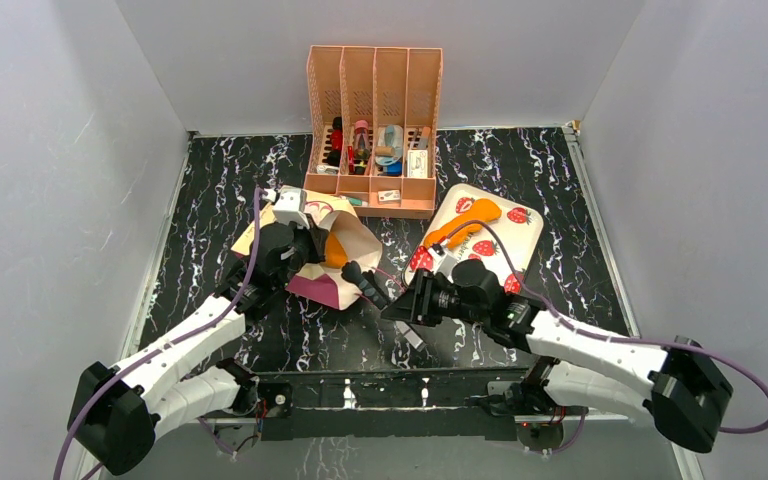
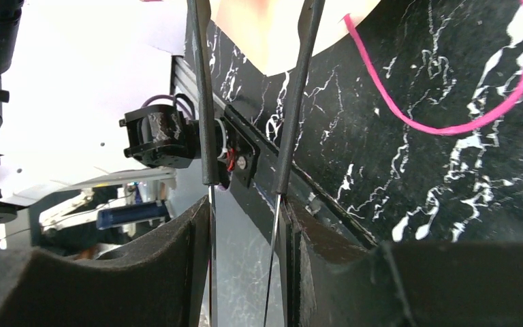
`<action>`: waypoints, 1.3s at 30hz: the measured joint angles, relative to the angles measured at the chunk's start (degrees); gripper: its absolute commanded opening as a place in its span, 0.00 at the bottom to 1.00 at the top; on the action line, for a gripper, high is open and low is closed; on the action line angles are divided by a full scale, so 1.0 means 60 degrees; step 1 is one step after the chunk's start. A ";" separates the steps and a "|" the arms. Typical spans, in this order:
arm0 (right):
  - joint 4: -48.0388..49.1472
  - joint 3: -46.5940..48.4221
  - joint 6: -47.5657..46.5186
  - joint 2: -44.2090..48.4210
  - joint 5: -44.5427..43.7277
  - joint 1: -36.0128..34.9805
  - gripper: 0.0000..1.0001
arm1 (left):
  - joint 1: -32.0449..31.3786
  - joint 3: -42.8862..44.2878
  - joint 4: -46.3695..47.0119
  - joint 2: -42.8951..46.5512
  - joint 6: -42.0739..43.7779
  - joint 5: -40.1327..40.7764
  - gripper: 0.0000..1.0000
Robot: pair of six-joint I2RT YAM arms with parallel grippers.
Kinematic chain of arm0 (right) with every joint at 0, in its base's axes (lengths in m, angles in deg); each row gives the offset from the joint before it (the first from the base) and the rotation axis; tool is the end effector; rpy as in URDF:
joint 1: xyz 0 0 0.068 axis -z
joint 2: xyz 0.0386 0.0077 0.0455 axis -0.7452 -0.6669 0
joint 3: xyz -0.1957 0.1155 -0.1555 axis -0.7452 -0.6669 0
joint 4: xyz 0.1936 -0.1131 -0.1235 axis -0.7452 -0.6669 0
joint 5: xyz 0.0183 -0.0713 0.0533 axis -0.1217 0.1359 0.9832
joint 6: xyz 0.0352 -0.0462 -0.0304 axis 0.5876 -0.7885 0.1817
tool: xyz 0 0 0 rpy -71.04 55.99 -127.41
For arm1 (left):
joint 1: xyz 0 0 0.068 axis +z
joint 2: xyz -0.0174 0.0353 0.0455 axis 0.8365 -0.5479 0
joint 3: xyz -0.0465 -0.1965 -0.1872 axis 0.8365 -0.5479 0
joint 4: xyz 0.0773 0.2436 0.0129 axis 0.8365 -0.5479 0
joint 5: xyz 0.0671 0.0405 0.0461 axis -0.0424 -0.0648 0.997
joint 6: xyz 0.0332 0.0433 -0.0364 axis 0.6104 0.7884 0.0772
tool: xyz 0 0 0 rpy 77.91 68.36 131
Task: Take the fake bread out of the paper bag
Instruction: Take out the fake bread from the paper bag.
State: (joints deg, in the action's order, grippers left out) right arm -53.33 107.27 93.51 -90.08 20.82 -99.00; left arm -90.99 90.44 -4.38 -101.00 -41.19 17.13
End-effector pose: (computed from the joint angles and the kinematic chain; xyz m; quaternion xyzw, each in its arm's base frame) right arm 0.1260 0.1768 0.2219 -0.0056 0.8415 0.5003 0.2038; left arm 0.2040 -0.1251 0.2805 0.0225 0.7671 -0.2161 0.6036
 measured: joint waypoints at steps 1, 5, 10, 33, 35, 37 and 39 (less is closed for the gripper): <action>0.0288 -0.0055 0.0117 -0.0237 0.0124 0.0015 0.36 | 0.0000 -0.0004 0.0007 0.0000 0.0004 -0.0004 0.00; 0.1672 -0.0357 0.0707 -0.1195 0.0583 0.0204 0.36 | 0.0000 -0.0007 0.0076 0.0004 0.0000 -0.0004 0.00; 0.3151 -0.0688 0.1450 -0.2288 0.0973 0.0521 0.36 | 0.0000 -0.0091 0.0160 0.0044 -0.0007 -0.0026 0.00; 0.6652 -0.0291 0.3089 -0.5523 0.1282 0.0845 0.36 | 0.0000 -0.0189 0.0284 0.0204 -0.0055 -0.0288 0.00; 0.6739 -0.0146 0.3107 -0.5781 0.1264 0.0867 0.36 | 0.0000 -0.0193 0.0280 0.0204 -0.0073 -0.0299 0.00; 0.6863 0.0004 0.3155 -0.6116 0.1239 0.0867 0.36 | 0.0000 -0.0240 0.0295 0.0204 -0.0095 -0.0335 0.00; 0.7009 0.0120 0.3206 -0.6426 0.1217 0.0867 0.37 | 0.0000 -0.0299 0.0324 0.0204 -0.0120 -0.0382 0.00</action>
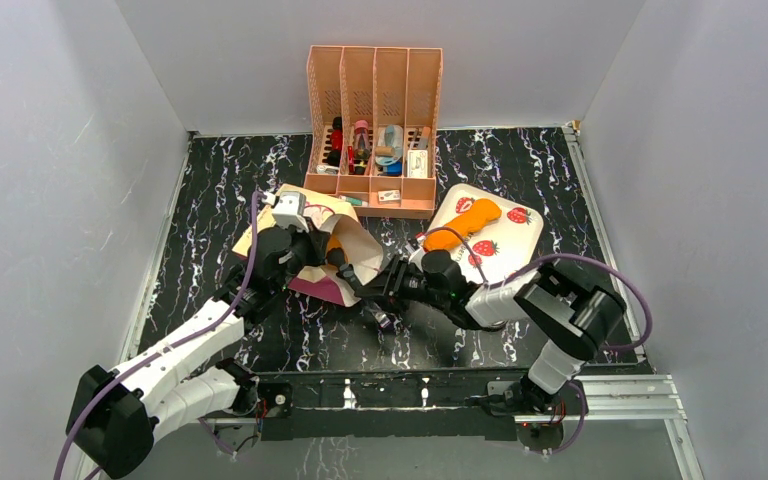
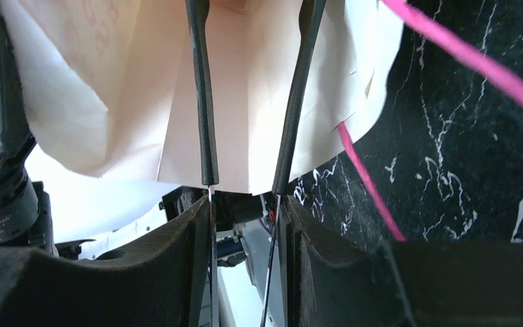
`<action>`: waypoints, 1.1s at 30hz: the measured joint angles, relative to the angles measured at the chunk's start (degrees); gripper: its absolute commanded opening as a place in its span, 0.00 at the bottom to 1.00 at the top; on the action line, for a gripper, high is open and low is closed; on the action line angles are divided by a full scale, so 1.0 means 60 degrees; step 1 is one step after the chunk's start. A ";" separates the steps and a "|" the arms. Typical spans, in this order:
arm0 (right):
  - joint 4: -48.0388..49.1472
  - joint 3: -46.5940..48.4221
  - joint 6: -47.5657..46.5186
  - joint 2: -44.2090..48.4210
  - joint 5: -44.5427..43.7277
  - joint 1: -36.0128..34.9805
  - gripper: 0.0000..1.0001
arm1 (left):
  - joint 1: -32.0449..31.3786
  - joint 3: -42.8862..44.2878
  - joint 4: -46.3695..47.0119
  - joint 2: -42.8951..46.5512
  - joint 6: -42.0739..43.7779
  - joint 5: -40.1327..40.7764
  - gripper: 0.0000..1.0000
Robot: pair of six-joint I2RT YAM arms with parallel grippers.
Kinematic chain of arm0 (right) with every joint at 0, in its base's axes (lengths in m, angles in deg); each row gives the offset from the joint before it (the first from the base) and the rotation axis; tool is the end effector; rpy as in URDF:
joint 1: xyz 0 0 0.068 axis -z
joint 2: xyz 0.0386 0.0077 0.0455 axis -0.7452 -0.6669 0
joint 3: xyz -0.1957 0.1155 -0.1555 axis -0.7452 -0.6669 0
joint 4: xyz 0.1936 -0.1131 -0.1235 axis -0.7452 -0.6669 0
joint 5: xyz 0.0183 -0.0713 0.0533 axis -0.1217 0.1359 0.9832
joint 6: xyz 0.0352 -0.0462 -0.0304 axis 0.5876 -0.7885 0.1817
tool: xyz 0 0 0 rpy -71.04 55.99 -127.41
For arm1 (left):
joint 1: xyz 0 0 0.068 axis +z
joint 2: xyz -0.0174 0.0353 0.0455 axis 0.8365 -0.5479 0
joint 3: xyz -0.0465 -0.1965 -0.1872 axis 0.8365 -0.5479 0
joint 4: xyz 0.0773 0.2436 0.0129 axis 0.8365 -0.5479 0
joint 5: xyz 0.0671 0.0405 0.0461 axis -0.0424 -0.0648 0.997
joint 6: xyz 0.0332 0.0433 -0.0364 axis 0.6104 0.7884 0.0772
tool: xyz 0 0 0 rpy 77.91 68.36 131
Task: Take the fake bread out of the paper bag
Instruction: Take out the fake bread from the paper bag.
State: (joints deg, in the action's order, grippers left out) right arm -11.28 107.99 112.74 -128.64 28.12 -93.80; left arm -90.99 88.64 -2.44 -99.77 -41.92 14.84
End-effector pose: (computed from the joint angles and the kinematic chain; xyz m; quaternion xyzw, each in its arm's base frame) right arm 0.1974 0.2307 0.1446 0.1264 0.8075 0.5658 0.1089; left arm 0.1994 -0.1244 0.2777 0.0287 0.7598 -0.2389 0.6040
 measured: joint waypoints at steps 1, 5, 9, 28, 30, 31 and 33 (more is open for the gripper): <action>0.0058 0.0062 0.0015 -0.0153 -0.0007 0.0000 0.37 | 0.0000 -0.0025 -0.0007 0.0000 -0.0011 -0.0036 0.00; 0.0375 0.0375 0.0080 -0.0838 0.0015 0.0000 0.38 | 0.0004 -0.0040 -0.0004 0.0000 -0.0047 -0.0076 0.00; 0.0605 0.0652 0.0084 -0.1366 0.0044 0.0000 0.38 | 0.0022 -0.0047 0.0022 0.0000 -0.0073 -0.0087 0.00; 0.1373 0.0532 0.0138 -0.1687 0.0601 0.0138 0.00 | 0.0055 -0.0127 -0.0036 -0.0004 -0.0164 0.0605 0.00; 0.1344 0.0284 0.0124 -0.1257 0.0612 0.0164 0.00 | 0.0051 -0.0127 -0.0062 -0.0004 -0.0208 0.0827 0.00; 0.1348 0.0160 0.0117 -0.1031 0.0605 0.0178 0.00 | 0.0047 -0.0127 -0.0087 -0.0004 -0.0229 0.0943 0.00; 0.1337 -0.0025 0.0091 -0.0630 0.0601 0.0200 0.00 | 0.0047 -0.0127 -0.0142 0.0000 -0.0288 0.1158 0.00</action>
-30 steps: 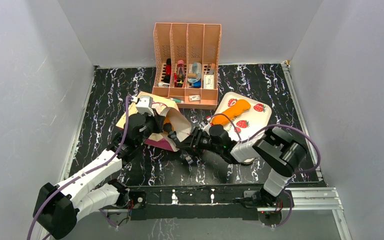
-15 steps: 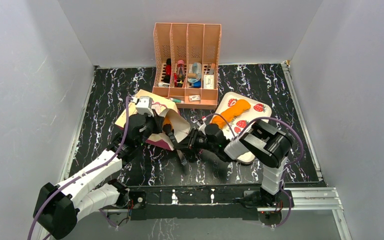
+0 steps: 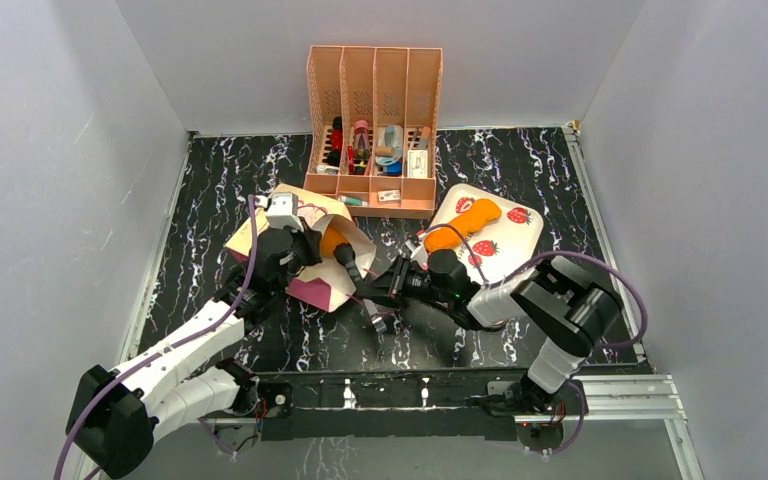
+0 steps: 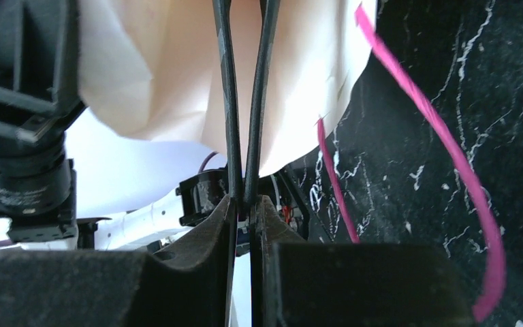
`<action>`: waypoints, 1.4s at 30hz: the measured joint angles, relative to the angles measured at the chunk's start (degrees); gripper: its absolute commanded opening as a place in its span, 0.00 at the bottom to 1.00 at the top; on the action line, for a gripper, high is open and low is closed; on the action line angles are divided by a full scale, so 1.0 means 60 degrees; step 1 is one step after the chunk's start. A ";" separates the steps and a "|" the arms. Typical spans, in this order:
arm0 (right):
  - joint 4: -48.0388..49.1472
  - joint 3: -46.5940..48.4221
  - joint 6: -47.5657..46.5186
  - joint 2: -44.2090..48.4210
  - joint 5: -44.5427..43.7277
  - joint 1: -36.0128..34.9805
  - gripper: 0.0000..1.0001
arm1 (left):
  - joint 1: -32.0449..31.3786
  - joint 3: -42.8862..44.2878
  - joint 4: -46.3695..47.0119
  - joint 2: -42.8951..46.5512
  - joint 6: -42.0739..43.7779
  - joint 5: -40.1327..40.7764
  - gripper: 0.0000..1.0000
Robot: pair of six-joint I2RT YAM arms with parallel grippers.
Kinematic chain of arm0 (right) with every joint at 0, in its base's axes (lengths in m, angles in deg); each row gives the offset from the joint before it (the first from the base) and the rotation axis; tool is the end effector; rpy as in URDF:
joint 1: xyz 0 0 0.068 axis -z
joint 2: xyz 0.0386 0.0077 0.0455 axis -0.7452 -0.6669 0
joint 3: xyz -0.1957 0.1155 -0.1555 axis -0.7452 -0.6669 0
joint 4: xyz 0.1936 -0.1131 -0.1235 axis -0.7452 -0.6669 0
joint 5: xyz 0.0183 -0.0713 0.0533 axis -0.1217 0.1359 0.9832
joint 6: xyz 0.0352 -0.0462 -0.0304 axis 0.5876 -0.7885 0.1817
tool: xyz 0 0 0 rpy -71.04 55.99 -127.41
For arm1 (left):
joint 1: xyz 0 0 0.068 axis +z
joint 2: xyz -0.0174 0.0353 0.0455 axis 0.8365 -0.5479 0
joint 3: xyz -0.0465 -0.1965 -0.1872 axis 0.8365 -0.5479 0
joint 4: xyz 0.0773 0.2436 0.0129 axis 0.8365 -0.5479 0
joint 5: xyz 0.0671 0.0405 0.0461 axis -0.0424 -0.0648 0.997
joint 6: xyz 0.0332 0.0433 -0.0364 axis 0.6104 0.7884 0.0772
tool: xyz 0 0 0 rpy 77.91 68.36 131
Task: Take the fake bread out of the paper bag
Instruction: Take out the fake bread from the paper bag.
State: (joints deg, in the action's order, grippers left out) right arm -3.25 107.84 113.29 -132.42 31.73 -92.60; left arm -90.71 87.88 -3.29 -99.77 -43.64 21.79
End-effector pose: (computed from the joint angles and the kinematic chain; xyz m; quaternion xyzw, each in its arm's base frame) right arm 0.2042 0.2326 0.1415 0.1079 0.7883 0.5966 0.1054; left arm 0.2013 -0.1170 0.2713 -0.0215 0.7672 -0.1977 0.6099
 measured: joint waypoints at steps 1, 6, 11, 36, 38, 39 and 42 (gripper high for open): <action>-0.0004 -0.0095 -0.0007 0.0200 0.0000 0.0018 0.00 | -0.0004 0.0004 -0.0029 0.0000 -0.0029 0.0076 0.00; -0.0113 -0.0568 -0.0066 0.1056 -0.0004 0.0051 0.00 | -0.0011 0.0026 -0.0219 -0.0004 -0.0244 0.0667 0.00; -0.0750 -0.1027 -0.0331 0.2084 0.0004 0.0051 0.00 | -0.0015 0.0284 -0.0437 -0.0098 -0.0361 0.1209 0.00; -0.7224 -0.1333 -0.2116 0.8225 -0.1217 0.0171 0.00 | -0.0015 0.1195 -0.1064 -0.1574 -0.1151 0.3187 0.00; -0.7799 -0.1275 -0.2269 0.8615 -0.1457 0.0237 0.00 | -0.0015 0.1202 -0.1089 -0.1606 -0.1151 0.3224 0.00; -0.8011 -0.1246 -0.2320 0.8757 -0.1548 0.0262 0.00 | -0.0015 0.1202 -0.1089 -0.1617 -0.1151 0.3224 0.00; -0.8699 -0.1122 -0.2524 0.9224 -0.1945 0.0444 0.00 | -0.0015 0.1231 -0.1086 -0.1676 -0.1133 0.3162 0.00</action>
State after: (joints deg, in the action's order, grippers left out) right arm -55.45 101.11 98.14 -77.08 20.05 -89.93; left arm -90.80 95.27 -9.80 -109.83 -50.44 40.76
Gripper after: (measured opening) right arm 0.075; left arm 0.009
